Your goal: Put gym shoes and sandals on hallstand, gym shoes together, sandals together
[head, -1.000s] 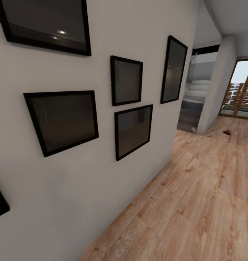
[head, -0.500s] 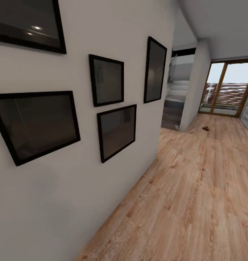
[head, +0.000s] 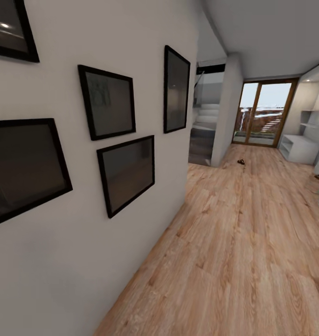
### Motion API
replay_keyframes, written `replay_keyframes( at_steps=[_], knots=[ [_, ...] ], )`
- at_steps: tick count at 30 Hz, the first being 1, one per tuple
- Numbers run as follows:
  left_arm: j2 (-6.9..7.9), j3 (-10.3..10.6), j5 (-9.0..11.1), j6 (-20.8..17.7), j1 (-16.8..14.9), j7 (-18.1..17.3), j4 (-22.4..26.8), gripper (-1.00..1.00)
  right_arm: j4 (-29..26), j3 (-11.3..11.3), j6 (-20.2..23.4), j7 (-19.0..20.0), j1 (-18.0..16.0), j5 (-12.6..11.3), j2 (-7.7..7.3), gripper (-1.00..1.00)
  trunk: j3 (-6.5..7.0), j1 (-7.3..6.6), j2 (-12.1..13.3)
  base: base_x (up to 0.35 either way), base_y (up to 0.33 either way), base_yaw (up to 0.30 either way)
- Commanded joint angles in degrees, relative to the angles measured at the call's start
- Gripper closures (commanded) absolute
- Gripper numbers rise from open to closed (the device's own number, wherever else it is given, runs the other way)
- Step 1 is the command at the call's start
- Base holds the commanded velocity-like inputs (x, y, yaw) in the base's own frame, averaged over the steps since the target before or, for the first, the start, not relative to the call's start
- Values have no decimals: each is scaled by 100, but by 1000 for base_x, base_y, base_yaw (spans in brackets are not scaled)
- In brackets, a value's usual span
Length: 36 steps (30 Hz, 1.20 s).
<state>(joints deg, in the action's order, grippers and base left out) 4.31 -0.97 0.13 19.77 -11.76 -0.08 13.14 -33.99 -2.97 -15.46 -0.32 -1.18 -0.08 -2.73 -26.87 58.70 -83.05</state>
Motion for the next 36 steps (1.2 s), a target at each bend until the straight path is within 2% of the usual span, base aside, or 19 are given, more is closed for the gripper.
replay_keyframes(
  at_steps=[1, 21, 36],
  knots=[
    [0, -8, 0, 18, -2, -1, -3, -100, 6, -1, -18, -3, -5, -1, 1, -100, -6, 3, -2, 309, 0, -264],
    [0, -8, -3, 18, -2, -1, 2, -100, 4, -1, -19, -2, -5, -1, 1, -100, -6, 3, -2, 336, -3, -264],
    [1, -8, -4, 18, -2, -1, 4, -100, -2, -1, -19, -3, -5, -1, 1, -100, -6, 3, -2, 339, -107, -264]
  ],
)
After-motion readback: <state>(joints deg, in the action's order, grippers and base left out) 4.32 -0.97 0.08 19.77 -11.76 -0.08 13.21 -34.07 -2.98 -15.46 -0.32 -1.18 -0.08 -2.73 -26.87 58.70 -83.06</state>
